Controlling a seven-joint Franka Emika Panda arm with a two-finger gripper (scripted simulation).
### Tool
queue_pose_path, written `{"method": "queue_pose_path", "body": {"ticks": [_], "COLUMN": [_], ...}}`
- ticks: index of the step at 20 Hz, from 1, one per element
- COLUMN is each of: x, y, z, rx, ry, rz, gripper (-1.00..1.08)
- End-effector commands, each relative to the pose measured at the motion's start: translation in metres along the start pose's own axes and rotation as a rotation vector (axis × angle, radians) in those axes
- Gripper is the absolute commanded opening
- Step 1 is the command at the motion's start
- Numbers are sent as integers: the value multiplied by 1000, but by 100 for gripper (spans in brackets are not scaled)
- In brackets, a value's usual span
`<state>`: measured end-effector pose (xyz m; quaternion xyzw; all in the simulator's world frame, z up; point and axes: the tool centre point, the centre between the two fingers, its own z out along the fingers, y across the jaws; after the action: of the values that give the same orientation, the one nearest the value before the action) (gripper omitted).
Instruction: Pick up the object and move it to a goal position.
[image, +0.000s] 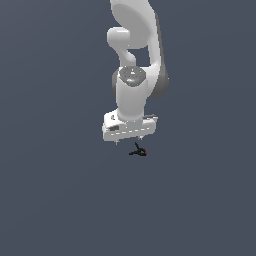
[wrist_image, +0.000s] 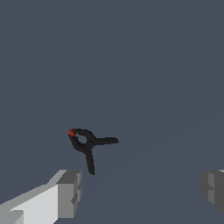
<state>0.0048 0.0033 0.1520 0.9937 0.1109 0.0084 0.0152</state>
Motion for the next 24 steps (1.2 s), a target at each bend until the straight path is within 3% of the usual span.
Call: {"method": "queue_pose_path", "body": {"ticks": [1, 24], "x": [0, -8], "y": [-4, -49], "z": [7, 73], "rx": [0, 26], "ry": [-2, -4], "rz": [-65, -759], "gripper": [100, 100]}}
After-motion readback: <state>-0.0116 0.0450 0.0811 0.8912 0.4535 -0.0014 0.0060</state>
